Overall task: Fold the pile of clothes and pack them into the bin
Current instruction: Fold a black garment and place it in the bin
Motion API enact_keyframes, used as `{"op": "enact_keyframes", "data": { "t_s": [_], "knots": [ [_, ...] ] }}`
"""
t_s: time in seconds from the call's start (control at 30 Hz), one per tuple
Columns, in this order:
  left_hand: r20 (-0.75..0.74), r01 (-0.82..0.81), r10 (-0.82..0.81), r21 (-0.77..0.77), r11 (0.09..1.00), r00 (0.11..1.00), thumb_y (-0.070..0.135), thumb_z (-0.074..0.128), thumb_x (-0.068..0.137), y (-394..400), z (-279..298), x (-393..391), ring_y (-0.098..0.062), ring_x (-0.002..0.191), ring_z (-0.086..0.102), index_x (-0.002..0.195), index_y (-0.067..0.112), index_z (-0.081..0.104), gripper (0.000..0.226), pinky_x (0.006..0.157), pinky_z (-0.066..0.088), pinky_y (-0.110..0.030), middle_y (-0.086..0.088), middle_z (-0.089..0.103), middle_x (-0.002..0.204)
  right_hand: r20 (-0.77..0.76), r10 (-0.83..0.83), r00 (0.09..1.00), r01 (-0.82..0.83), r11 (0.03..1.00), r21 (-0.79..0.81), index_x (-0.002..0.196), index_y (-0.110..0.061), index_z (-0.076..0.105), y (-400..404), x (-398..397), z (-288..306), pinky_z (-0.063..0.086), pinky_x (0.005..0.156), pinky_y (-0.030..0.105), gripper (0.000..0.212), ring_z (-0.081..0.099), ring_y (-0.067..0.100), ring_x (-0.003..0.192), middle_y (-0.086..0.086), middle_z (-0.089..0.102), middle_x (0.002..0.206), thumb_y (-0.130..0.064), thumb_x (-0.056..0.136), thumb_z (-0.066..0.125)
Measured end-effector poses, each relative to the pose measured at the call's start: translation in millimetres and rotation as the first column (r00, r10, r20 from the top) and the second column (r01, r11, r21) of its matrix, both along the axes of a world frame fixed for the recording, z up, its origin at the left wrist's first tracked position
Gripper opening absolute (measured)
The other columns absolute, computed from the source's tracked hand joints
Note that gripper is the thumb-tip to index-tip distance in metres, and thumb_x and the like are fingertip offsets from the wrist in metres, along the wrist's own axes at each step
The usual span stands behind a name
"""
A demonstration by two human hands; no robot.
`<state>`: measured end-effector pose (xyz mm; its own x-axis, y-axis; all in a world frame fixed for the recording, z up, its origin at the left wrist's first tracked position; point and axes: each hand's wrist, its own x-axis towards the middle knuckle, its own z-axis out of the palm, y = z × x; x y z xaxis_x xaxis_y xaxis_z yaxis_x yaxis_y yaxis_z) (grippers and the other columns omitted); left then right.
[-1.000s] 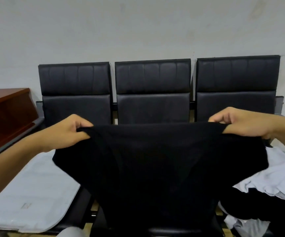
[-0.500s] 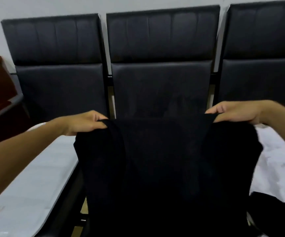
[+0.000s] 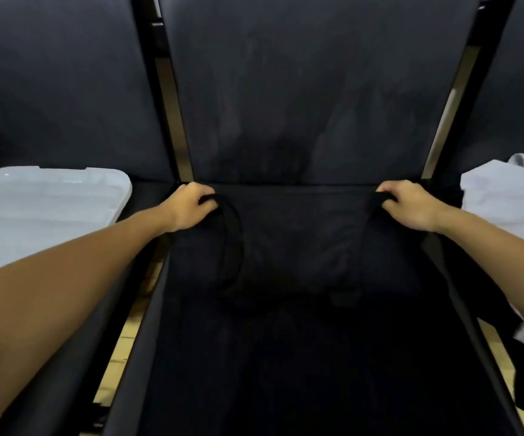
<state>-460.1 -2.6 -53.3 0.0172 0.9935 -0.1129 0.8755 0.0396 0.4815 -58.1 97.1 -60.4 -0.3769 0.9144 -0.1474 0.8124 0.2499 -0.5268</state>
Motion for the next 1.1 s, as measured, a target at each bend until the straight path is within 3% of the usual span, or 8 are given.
{"op": "enact_keyframes", "data": {
  "t_s": [0.13, 0.2, 0.3, 0.47, 0.57, 0.8, 0.93, 1.1],
  "knots": [
    [0.345, -0.237, 0.254, -0.091, 0.967, 0.904, 0.034, 0.053, 0.089, 6, 18, -1, -0.022, 0.072, 0.052, 0.080, 0.010, 0.060, 0.026, 0.071, 0.038, -0.032, -0.008, 0.056, 0.075, -0.037, 0.027, 0.999, -0.023, 0.995, 0.093, 0.086, -0.020, 0.065, 12, -2, 15, 0.052, 0.090, 0.040, 0.024, 0.067, 0.025, 0.095, 0.011, 0.071, 0.095, 0.000, 0.090, 0.052],
    [0.404, -0.283, 0.315, -0.140, 0.949, 0.859, 0.048, 0.051, 0.092, 1, 34, 1, -0.020, 0.071, 0.056, 0.081, 0.011, 0.064, 0.041, 0.068, 0.042, -0.029, -0.006, 0.061, 0.075, -0.114, 0.052, 0.992, -0.046, 0.997, 0.057, 0.089, -0.015, 0.067, 10, -2, 33, 0.053, 0.089, 0.025, 0.023, 0.068, 0.005, 0.090, 0.008, 0.072, 0.098, 0.004, 0.091, 0.054],
    [0.340, -0.187, 0.160, 0.045, 0.981, 0.927, 0.043, 0.071, 0.085, -30, 68, 10, 0.006, 0.060, 0.059, 0.086, 0.009, 0.071, 0.034, 0.059, 0.046, -0.010, 0.018, 0.065, 0.062, -0.213, 0.091, 0.973, -0.089, 0.996, 0.020, 0.103, 0.005, 0.064, -13, 5, 77, 0.049, 0.074, 0.005, 0.019, 0.063, -0.014, 0.071, -0.001, 0.069, 0.089, 0.013, 0.093, 0.051],
    [0.442, -0.105, -0.031, 0.280, 0.954, 0.896, 0.022, 0.072, 0.088, -116, 113, 28, 0.005, 0.070, 0.062, 0.084, 0.018, 0.069, 0.007, 0.068, 0.050, -0.012, 0.019, 0.068, 0.072, -0.333, 0.124, 0.935, -0.122, 0.992, 0.025, 0.102, -0.003, 0.065, -86, 31, 141, 0.049, 0.071, 0.005, 0.015, 0.063, -0.010, 0.069, -0.017, 0.070, 0.074, 0.005, 0.090, 0.064],
    [0.347, -0.041, -0.074, 0.313, 0.949, 0.935, 0.013, 0.077, 0.082, -191, 115, 45, 0.013, 0.073, 0.060, 0.082, 0.028, 0.065, 0.019, 0.074, 0.044, -0.004, 0.029, 0.066, 0.076, -0.340, 0.166, 0.926, -0.179, 0.984, -0.007, 0.092, -0.014, 0.067, -152, 51, 153, 0.048, 0.072, 0.004, 0.027, 0.064, -0.008, 0.073, -0.020, 0.070, 0.076, 0.009, 0.080, 0.071],
    [0.320, 0.234, -0.149, -0.247, 0.940, 0.936, 0.069, 0.079, 0.054, -316, 39, 48, -0.003, 0.084, 0.062, 0.102, 0.041, 0.071, 0.055, 0.070, 0.050, -0.017, 0.020, 0.066, 0.097, 0.025, 0.336, 0.941, -0.221, 0.670, -0.709, 0.116, -0.025, 0.065, -263, 88, 92, 0.054, 0.085, 0.020, 0.042, 0.061, 0.004, 0.112, -0.008, 0.062, 0.122, 0.005, 0.086, 0.067],
    [0.263, 0.115, -0.072, -0.151, 0.982, 0.962, 0.060, 0.070, 0.075, -305, 25, 56, -0.009, 0.085, 0.062, 0.091, 0.037, 0.072, 0.029, 0.075, 0.053, -0.028, 0.014, 0.068, 0.092, 0.077, -0.029, 0.997, 0.050, 0.960, -0.276, 0.108, -0.022, 0.064, -280, 89, 50, 0.048, 0.081, 0.021, 0.021, 0.058, 0.019, 0.115, 0.001, 0.060, 0.119, -0.015, 0.090, 0.069],
    [0.142, 0.224, -0.210, -0.093, 0.970, 0.967, 0.032, 0.066, 0.092, -240, 26, 113, -0.006, 0.085, 0.060, 0.095, 0.029, 0.069, 0.006, 0.078, 0.049, -0.024, 0.006, 0.062, 0.097, 0.331, -0.237, 0.913, 0.287, 0.951, -0.113, 0.138, -0.009, 0.045, -297, 74, 18, 0.044, 0.101, 0.043, 0.070, 0.049, 0.039, 0.123, 0.019, 0.045, 0.134, -0.042, 0.084, 0.075]
  ]
}}
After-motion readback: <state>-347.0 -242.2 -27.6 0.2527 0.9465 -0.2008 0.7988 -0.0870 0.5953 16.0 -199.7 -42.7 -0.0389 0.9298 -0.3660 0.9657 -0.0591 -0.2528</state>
